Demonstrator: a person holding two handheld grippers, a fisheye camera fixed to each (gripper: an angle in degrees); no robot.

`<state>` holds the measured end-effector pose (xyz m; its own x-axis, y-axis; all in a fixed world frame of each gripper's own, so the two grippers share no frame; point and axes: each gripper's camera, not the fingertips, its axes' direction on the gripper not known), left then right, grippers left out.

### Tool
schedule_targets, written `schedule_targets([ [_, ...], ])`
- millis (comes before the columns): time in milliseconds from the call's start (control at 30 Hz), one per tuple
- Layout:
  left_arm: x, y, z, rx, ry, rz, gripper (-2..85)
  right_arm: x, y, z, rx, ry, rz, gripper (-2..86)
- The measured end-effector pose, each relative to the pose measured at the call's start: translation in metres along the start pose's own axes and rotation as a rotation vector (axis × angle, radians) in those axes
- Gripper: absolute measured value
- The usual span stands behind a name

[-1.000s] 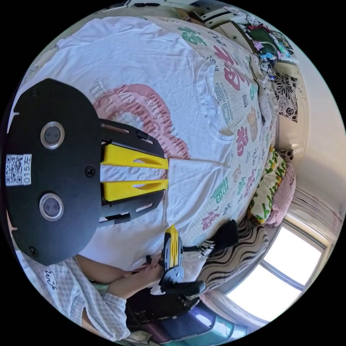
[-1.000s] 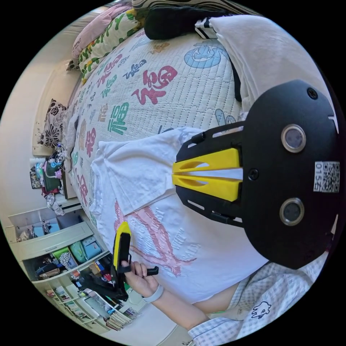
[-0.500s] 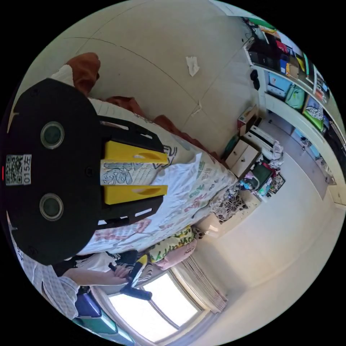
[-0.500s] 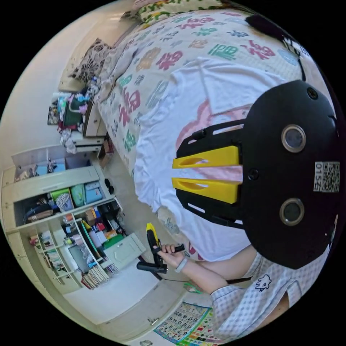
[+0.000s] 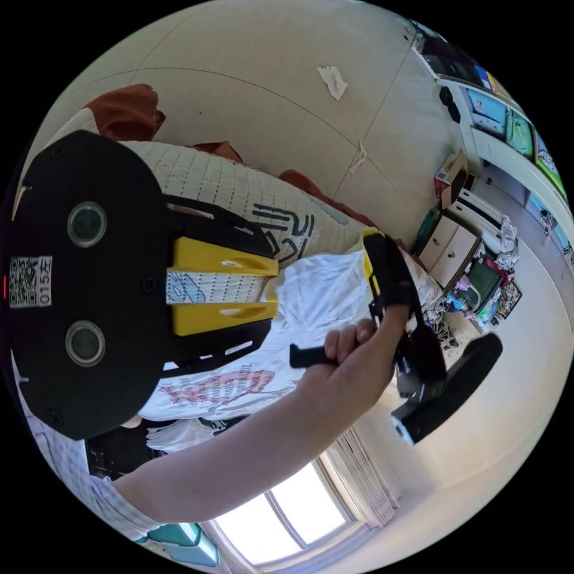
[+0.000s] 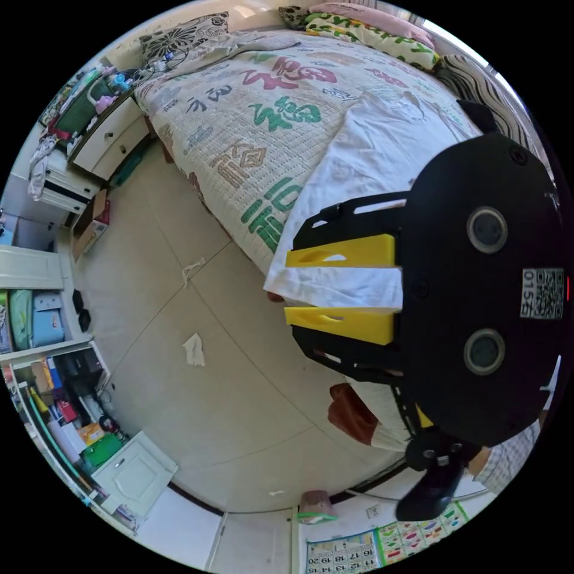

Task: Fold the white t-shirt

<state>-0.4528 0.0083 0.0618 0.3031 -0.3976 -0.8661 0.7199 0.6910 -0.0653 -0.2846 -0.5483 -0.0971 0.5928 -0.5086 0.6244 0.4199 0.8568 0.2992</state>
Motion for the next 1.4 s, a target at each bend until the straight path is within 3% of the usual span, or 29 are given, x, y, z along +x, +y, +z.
schedule_targets([
  [200,0.003,0.012,-0.011,0.036,0.026,-0.008,0.0,-0.005,-0.022,0.002,0.011,0.136,0.001,0.9],
  [367,0.038,0.031,-0.03,0.115,-0.052,0.125,-0.7,0.041,0.008,-0.045,0.194,-0.005,0.074,-0.9],
  [567,0.129,0.067,-0.039,0.203,-0.147,0.489,-0.6,0.143,0.117,-0.099,0.479,-0.219,0.262,-0.9],
  [733,0.194,0.106,0.004,0.05,-0.208,0.78,-0.5,0.2,0.218,-0.067,0.535,-0.279,0.425,-0.5],
  [900,0.224,0.136,0.049,-0.131,-0.288,0.927,0.1,0.23,0.273,-0.017,0.444,-0.356,0.56,0.0],
  [1000,0.229,0.143,0.06,-0.199,-0.277,0.937,1.3,0.24,0.289,-0.002,0.373,-0.337,0.566,0.6],
  [1167,0.213,0.124,0.034,-0.138,-0.048,0.796,4.2,0.257,0.291,-0.026,0.425,-0.257,0.483,5.3],
  [1400,0.204,0.113,0.056,-0.143,-0.185,0.733,7.0,0.27,0.228,-0.057,0.428,-0.269,0.331,10.1],
])
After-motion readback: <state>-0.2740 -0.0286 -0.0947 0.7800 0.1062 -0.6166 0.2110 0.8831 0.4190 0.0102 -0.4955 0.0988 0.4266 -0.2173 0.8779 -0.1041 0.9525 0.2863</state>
